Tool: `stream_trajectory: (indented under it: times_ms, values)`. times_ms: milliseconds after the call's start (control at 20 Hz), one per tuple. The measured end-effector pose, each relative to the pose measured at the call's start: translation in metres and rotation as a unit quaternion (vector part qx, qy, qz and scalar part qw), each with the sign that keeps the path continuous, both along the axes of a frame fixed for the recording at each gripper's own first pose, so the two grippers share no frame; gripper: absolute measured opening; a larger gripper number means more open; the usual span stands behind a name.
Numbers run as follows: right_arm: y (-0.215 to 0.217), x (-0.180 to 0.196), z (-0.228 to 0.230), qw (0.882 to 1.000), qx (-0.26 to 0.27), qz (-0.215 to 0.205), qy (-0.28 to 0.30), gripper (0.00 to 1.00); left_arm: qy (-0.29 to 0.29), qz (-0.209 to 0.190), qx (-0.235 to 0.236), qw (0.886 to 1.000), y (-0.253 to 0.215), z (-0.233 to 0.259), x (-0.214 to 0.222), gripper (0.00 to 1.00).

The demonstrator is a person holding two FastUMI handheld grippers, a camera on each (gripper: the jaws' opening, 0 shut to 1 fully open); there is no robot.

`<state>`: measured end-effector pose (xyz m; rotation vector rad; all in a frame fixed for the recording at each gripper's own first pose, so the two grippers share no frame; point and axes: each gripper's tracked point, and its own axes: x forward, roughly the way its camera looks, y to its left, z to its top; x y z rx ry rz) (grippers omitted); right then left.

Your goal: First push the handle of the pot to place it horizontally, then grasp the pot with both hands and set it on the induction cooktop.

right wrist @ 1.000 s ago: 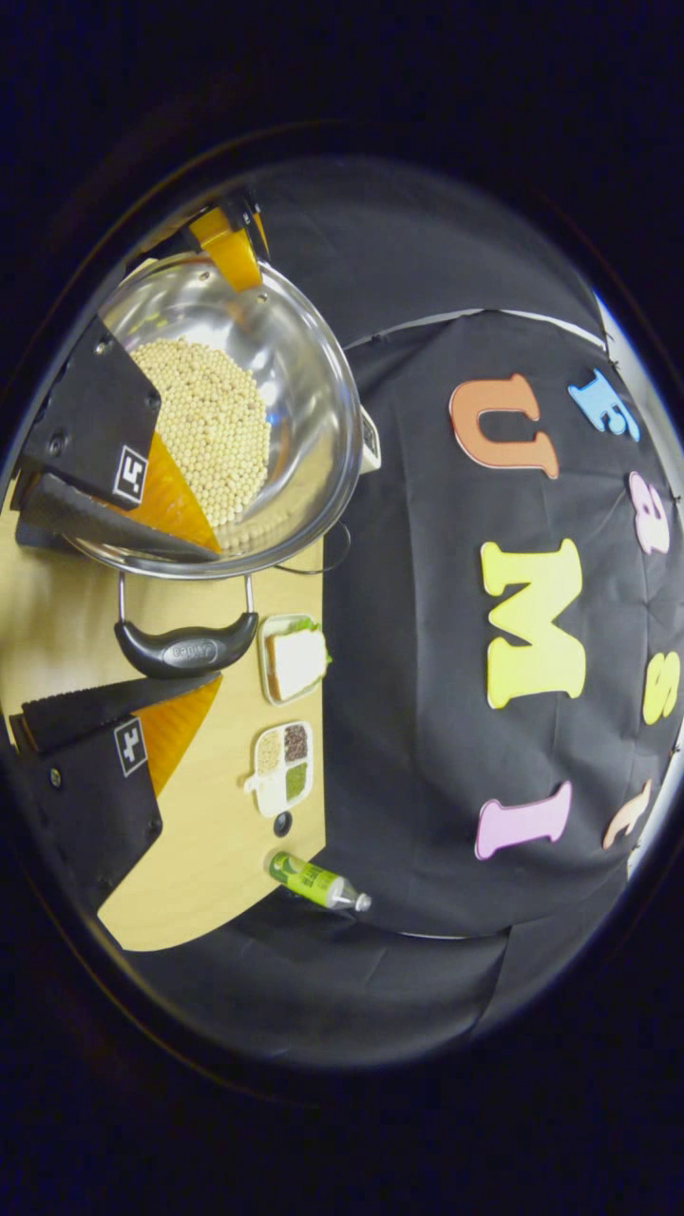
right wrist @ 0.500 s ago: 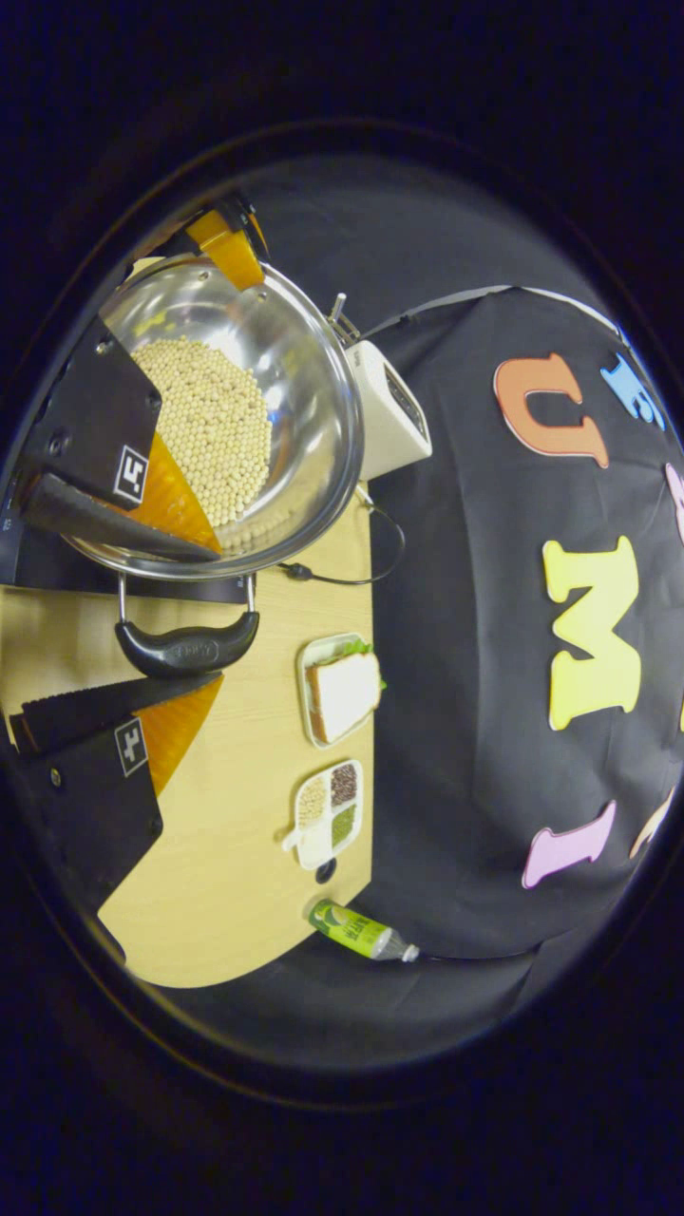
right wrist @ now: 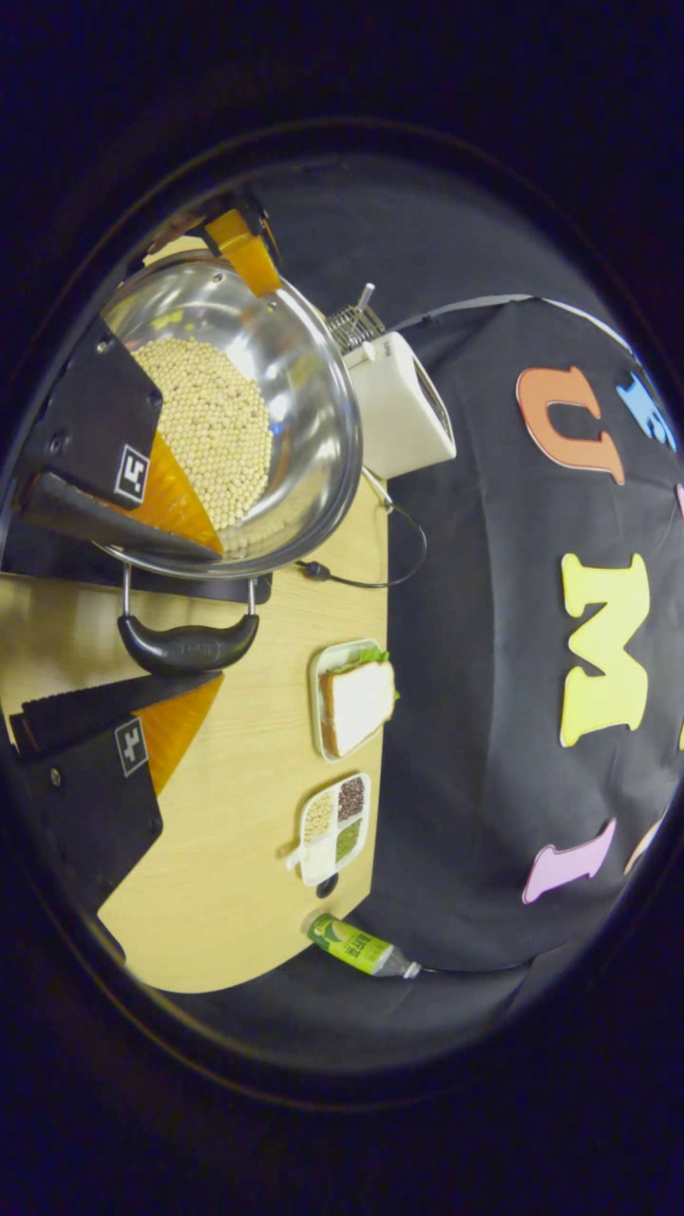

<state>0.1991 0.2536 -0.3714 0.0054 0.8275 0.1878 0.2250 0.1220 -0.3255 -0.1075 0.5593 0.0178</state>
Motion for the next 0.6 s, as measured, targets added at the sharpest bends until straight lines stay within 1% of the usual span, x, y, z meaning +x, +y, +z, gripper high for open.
stream_trajectory:
  times_ms: [150,200,250,400,450,600]
  values:
    - [0.000,-0.002,0.001,1.000,0.005,-0.002,-0.004,0.68,0.003,0.002,0.001,1.000,0.001,0.000,-0.004,0.60]
    - [0.001,-0.004,0.002,1.000,0.004,0.000,-0.006,0.67,0.005,0.002,0.003,1.000,0.003,0.000,-0.006,0.50]
    - [0.002,-0.004,0.001,1.000,0.005,-0.001,-0.008,0.68,0.005,0.004,0.001,1.000,0.004,0.000,-0.006,0.59]
    - [0.004,-0.005,0.003,1.000,0.015,-0.006,-0.020,0.68,-0.004,0.011,-0.012,1.000,0.007,0.002,-0.006,0.63]
    - [0.004,-0.004,0.004,0.999,0.023,-0.011,-0.028,0.67,-0.016,0.011,-0.013,1.000,0.008,0.007,-0.003,0.64]
    - [0.005,-0.004,0.006,0.998,0.037,-0.005,-0.049,0.71,-0.067,0.019,-0.001,0.998,0.018,0.030,0.002,0.64]
